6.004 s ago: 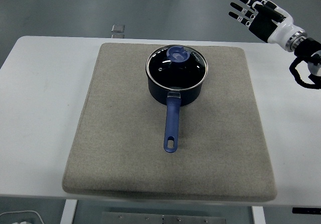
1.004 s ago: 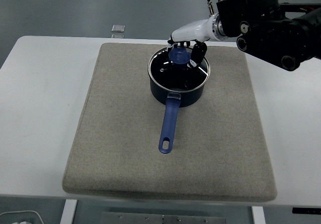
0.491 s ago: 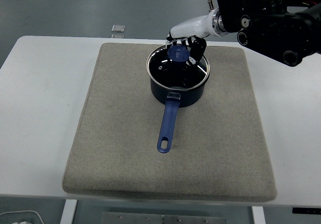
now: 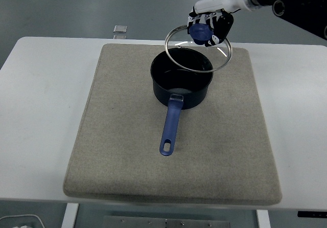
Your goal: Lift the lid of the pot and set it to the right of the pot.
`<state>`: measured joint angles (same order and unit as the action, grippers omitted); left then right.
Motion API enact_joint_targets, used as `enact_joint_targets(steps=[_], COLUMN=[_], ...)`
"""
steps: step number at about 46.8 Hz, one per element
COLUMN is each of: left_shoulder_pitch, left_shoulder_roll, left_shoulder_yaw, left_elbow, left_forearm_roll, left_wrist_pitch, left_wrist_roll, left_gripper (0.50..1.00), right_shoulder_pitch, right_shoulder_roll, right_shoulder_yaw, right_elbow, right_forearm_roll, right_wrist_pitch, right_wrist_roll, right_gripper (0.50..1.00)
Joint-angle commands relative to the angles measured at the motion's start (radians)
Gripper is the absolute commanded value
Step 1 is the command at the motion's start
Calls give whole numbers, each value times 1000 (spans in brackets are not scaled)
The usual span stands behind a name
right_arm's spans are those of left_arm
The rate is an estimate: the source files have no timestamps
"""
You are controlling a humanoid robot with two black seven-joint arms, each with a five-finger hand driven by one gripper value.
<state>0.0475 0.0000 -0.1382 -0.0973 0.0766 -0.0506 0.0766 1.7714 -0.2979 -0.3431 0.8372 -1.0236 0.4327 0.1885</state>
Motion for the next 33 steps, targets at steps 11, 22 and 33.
enact_joint_targets(steps=[11, 22, 33], left_shoulder_pitch=[0, 0, 0], left_shoulder_roll=[0, 0, 0], left_shoulder_yaw=[0, 0, 0], left_elbow=[-2, 1, 1], left_forearm_roll=[0, 0, 0], left_wrist_pitch=[0, 0, 0], left_wrist_roll=[0, 0, 0], left_gripper=[1000, 1000, 1000], right_shoulder_pitch=[-20, -66, -155], right_shoulder_roll=[-141, -196, -207], right_shoulder_yaw=[-16, -51, -54], right_elbow=[6, 6, 5], right_forearm_roll=[-3, -13, -20], right_wrist_pitch=[9, -8, -61], right_wrist_roll=[14, 54, 62], right_gripper=[500, 500, 500])
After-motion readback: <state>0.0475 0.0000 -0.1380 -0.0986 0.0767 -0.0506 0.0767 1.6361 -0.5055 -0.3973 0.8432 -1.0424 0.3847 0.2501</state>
